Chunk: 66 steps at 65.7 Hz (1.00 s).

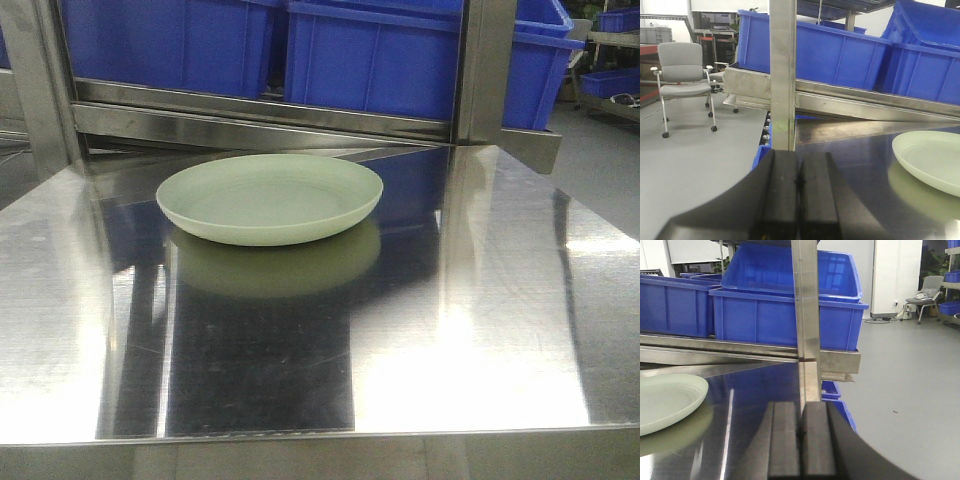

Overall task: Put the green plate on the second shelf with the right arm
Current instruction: 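Move the right gripper toward the pale green plate on the table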

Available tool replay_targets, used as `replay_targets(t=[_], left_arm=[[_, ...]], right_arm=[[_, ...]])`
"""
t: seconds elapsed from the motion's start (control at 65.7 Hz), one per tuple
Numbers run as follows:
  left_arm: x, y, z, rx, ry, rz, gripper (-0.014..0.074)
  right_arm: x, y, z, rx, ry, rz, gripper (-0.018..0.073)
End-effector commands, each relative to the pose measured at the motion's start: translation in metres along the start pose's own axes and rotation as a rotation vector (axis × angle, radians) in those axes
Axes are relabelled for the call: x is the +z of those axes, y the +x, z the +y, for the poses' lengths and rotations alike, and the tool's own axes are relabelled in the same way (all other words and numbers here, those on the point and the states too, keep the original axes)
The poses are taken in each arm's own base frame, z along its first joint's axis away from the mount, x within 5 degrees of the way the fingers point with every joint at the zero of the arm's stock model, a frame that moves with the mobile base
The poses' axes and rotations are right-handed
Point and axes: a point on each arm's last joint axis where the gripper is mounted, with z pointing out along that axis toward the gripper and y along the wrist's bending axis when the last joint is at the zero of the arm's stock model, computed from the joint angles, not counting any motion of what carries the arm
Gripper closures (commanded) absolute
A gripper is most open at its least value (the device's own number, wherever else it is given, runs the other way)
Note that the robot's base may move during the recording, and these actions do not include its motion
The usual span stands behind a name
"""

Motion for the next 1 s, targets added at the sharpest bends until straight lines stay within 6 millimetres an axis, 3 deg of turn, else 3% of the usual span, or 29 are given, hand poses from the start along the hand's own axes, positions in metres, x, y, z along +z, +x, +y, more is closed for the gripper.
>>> replay_targets(t=[0.0, 0.35, 0.518, 0.654, 0.822, 0.898, 0.989], left_arm=[[0.000, 0.007, 0.000, -0.013, 0.002, -0.043, 0.0466], [0.000, 0.007, 0.000, -0.013, 0.002, -0.043, 0.0466], [0.000, 0.007, 0.000, -0.013, 0.002, -0.043, 0.0466], [0.000, 0.007, 0.000, -0.013, 0.002, -0.043, 0.0466], [0.000, 0.007, 0.000, -0.013, 0.002, -0.043, 0.0466], [0.000, 0.007, 0.000, -0.013, 0.002, -0.043, 0.0466], [0.000, 0.007, 0.000, -0.013, 0.002, -0.043, 0.0466]], right_arm=[[-0.002, -0.015, 0.001, -0.009, -0.009, -0.121, 0.0503], [-0.003, -0.022, 0.002, -0.008, -0.016, -0.197, 0.0503], [-0.012, -0.052, 0.005, 0.021, -0.049, -0.506, 0.0503], [-0.003, -0.087, 0.009, 0.084, -0.057, -0.432, 0.0503], [0.039, -0.136, 0.014, 0.101, -0.031, -0.217, 0.0503], [0.075, -0.152, 0.016, 0.102, -0.017, -0.107, 0.0503], [0.135, -0.168, 0.025, 0.106, -0.032, 0.049, 0.0503]])
